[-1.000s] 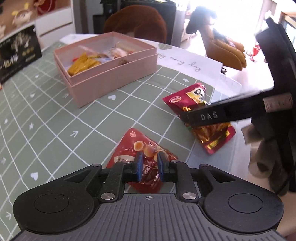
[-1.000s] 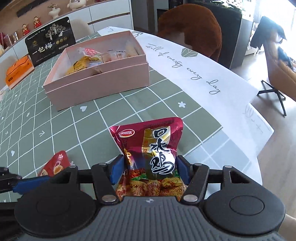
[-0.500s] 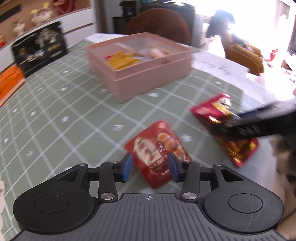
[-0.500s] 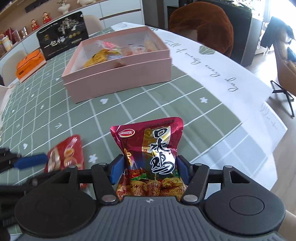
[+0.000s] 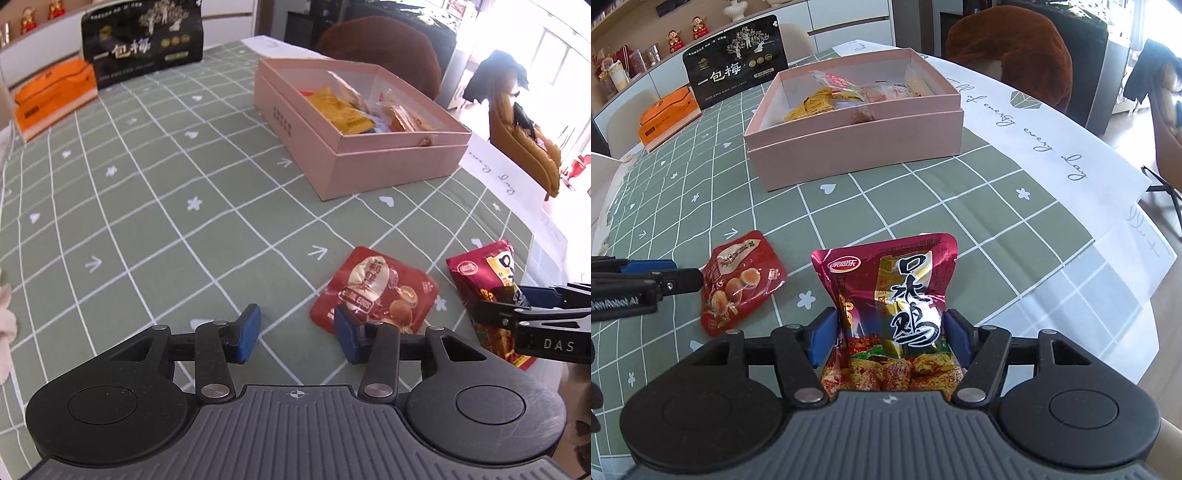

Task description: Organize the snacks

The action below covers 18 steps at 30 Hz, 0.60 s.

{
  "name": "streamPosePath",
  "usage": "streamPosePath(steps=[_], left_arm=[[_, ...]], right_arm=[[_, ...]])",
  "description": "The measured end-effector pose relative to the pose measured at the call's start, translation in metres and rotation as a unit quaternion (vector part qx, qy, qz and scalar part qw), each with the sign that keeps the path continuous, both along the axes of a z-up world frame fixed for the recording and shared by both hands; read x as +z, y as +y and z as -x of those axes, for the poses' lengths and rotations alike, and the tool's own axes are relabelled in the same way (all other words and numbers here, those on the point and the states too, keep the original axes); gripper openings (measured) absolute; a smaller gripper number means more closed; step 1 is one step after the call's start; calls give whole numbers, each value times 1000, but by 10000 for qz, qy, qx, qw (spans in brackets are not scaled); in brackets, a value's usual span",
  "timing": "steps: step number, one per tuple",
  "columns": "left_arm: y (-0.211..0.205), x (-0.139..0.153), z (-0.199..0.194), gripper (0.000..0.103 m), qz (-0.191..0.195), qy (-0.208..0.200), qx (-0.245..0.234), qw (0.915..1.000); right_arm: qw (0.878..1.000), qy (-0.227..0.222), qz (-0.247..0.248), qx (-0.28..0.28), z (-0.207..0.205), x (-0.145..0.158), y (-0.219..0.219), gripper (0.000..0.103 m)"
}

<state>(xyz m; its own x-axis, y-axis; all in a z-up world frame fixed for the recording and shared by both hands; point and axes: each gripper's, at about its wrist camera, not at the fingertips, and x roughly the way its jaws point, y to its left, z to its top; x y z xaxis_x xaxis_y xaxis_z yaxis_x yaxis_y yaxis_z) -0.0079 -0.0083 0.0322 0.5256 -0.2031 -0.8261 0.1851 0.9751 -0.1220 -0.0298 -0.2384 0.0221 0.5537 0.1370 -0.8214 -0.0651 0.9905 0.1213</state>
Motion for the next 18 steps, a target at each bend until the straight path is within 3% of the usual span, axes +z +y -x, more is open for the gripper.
streamPosePath(steps=[6, 12, 14, 16, 18], left_arm=[[-13, -3, 4, 51, -200, 134, -331, 9992], [-12, -4, 5, 54, 170, 239, -616, 9977], [-13, -4, 5, 60, 245, 281, -728, 9967], [-15, -4, 3, 73, 367, 367, -773, 9957], [-19, -3, 1, 74, 498, 471, -913, 9935]], right_arm=[[9999, -146, 40, 45, 4, -2, 1, 66], [9998, -213, 24, 41, 6, -2, 0, 67], [9996, -266, 2, 33, 8, -3, 0, 67], [9995, -329, 12, 27, 10, -4, 0, 67], [9992, -389, 12, 1, 13, -5, 1, 67]])
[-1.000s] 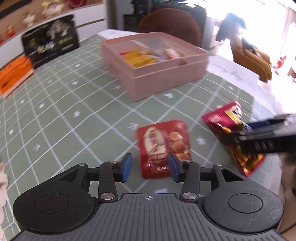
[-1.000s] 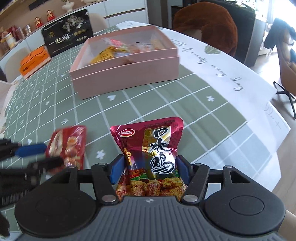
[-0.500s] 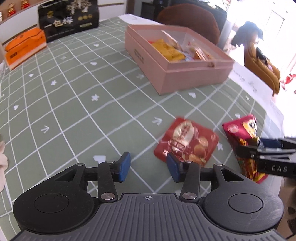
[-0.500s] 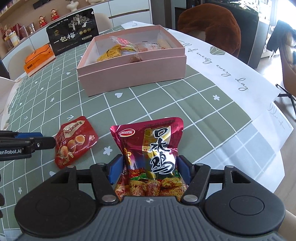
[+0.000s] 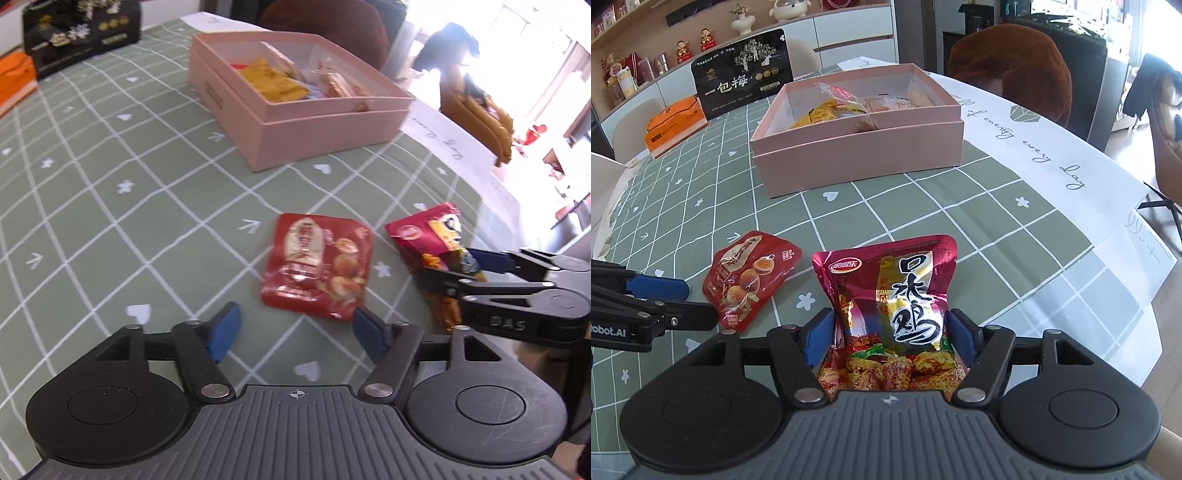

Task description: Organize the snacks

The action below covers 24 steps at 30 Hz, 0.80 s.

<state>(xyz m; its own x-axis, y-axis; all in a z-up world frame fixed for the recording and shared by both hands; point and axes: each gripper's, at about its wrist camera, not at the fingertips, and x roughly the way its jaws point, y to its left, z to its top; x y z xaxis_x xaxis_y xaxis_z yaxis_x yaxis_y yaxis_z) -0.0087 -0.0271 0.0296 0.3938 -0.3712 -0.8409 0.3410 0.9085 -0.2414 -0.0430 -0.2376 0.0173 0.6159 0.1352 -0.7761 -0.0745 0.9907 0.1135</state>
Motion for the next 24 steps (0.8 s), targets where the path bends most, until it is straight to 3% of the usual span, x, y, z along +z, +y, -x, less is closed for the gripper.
streamPosePath(steps=[4, 11, 17, 19, 24], left_arm=[[-13, 4, 6, 70, -24, 42, -327, 9995], [-34, 24, 1, 69, -531, -505, -288, 9969], [-55, 2, -22, 71, -924, -427, -640, 9927], [-58, -4, -25, 77, -1104, -456, -704, 9903], [-54, -6, -38, 79, -867, -417, -491, 9941]], right_arm=[[10000, -44, -44, -19, 3, 0, -1, 67], [9998, -52, -91, -183, 9, 1, -10, 67], [9993, 4, -167, -339, 12, 0, -22, 67], [9993, 21, -161, -340, 12, 1, -23, 67], [9995, -1, -78, -307, 12, 0, -21, 67]])
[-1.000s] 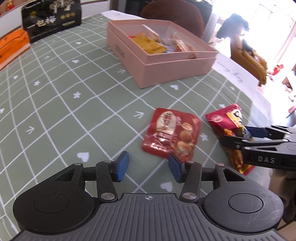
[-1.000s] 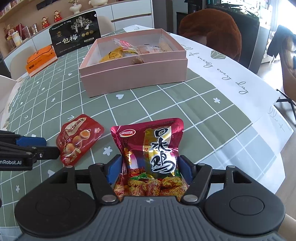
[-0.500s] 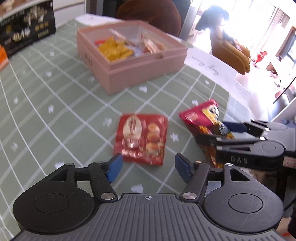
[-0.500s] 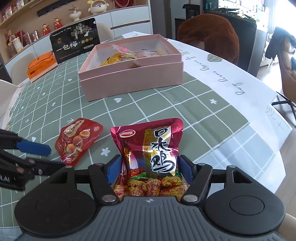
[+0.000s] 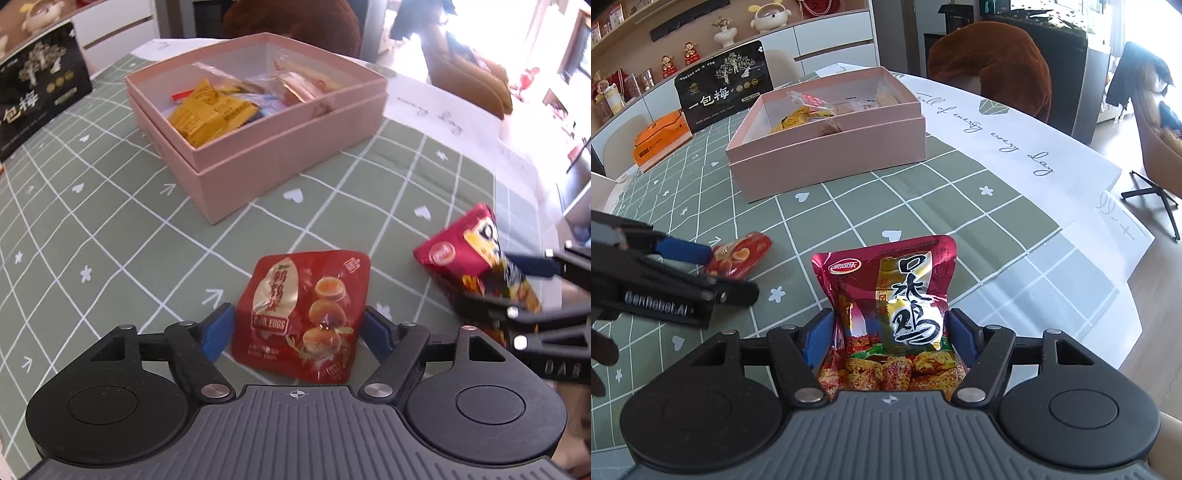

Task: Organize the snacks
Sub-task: 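Carry the egg pack and chicken pack into the pink box, release both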

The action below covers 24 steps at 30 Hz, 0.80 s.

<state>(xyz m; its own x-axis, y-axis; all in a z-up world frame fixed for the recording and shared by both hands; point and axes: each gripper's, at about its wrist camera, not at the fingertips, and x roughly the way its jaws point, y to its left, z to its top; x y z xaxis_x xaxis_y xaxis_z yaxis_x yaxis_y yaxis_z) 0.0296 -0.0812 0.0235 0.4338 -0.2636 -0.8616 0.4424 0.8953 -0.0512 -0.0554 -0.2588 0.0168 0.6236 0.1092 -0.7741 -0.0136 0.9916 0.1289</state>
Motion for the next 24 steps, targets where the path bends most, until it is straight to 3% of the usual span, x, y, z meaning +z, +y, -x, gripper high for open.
streamPosePath(steps=[6, 11, 15, 20, 22, 24], left_arm=[[18, 1, -6, 78, 698, 29, 190, 9974], [33, 14, 9, 77, 1022, -402, 366, 9933], [45, 66, 0, 77, 1955, -943, 539, 9747], [57, 144, -57, 79, 2605, -1754, 581, 9476], [67, 151, -102, 78, 3071, -1526, 762, 9363], [73, 137, -146, 77, 3191, -906, 1070, 9373]], right_arm=[[9999, 123, -5, -26, -3, 2, -1, 66], [10000, 6, -8, 2, -1, 20, -7, 65], [9990, -408, 76, 138, -9, 55, -7, 65], [9940, -1032, -142, 345, -69, 119, -3, 66], [9912, -1237, -228, 413, -108, 138, 3, 79], [9914, -1185, -217, 501, -152, 142, 10, 83]])
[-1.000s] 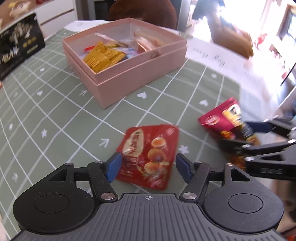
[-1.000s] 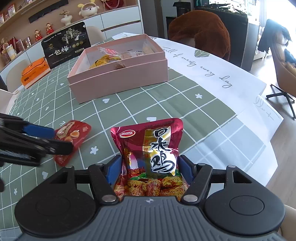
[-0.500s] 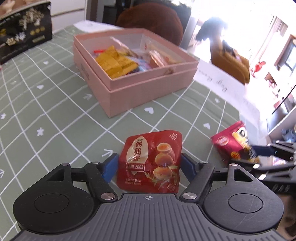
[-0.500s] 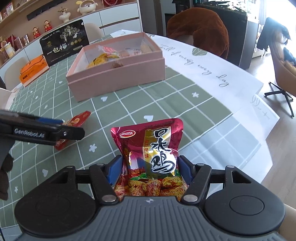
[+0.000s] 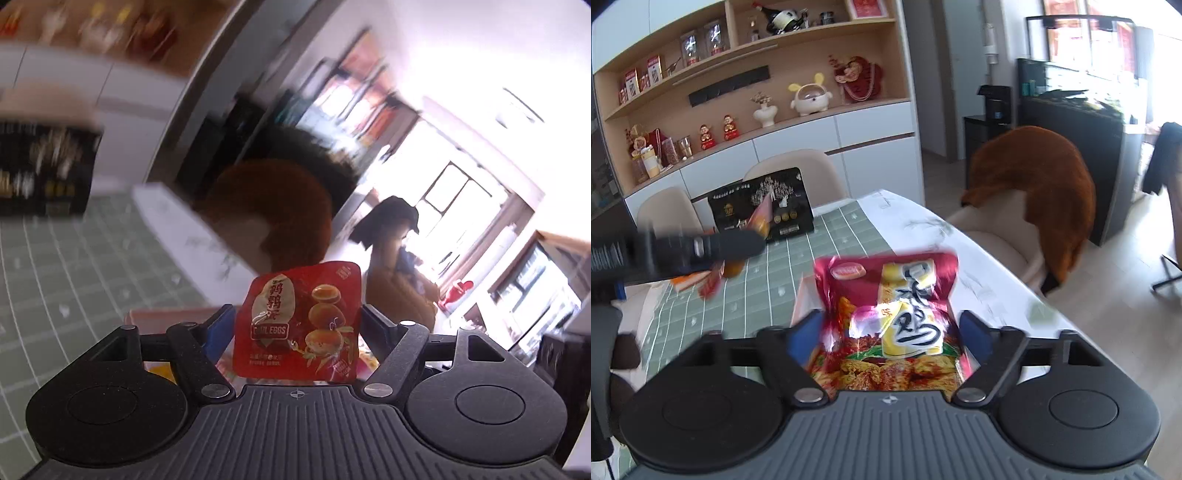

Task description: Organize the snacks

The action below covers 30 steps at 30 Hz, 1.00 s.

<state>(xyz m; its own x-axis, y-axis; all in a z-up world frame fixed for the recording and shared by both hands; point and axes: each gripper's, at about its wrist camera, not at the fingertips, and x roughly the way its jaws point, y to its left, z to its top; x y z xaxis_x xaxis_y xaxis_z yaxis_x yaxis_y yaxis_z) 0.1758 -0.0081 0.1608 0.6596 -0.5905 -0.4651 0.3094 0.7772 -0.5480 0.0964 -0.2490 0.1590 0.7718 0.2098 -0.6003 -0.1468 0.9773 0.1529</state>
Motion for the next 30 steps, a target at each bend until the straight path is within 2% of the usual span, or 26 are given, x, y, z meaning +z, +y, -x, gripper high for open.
streamPosePath(steps=[1, 3, 6, 11, 13, 16, 19, 21, 24, 27, 30], left_arm=[[-1, -8, -13, 78, -132, 220, 98, 9996], [-8, -25, -24, 76, -393, 343, -82, 9986], [-17, -55, -29, 76, -294, 744, -455, 9958], [5, -79, -16, 76, 5, 799, 199, 9966], [12, -82, 5, 76, -263, 651, 315, 9970], [10, -90, 53, 76, -914, 326, 349, 9947], [1, -111, 111, 75, -1603, 270, 448, 9857], [0, -129, 145, 75, -1929, 323, 602, 9788], [-1, -152, 171, 75, -2130, 457, 782, 9728], [-10, -156, 180, 75, -2434, 149, 867, 9659], [-23, -158, 183, 76, -2829, -156, 923, 9546]], right_arm=[[9999, 126, 32, -86, -17, -2, 2, 83], [9989, 350, -2, -301, -40, -11, 0, 80], [9982, 460, -291, -254, -39, -19, -9, 80], [9974, 579, 8, -430, -17, -37, -15, 80], [9972, 602, 57, -432, -4, -44, -15, 80], [9971, 605, 48, -455, 23, -58, -14, 80], [9966, 585, 133, -567, 50, -80, -5, 80], [9960, 666, 172, -565, 67, -99, 2, 80], [9948, 846, 277, -489, 83, -127, 17, 80], [9933, 1042, 309, -392, 90, -150, 30, 82], [9942, 687, 733, -371, 99, -158, 47, 82]])
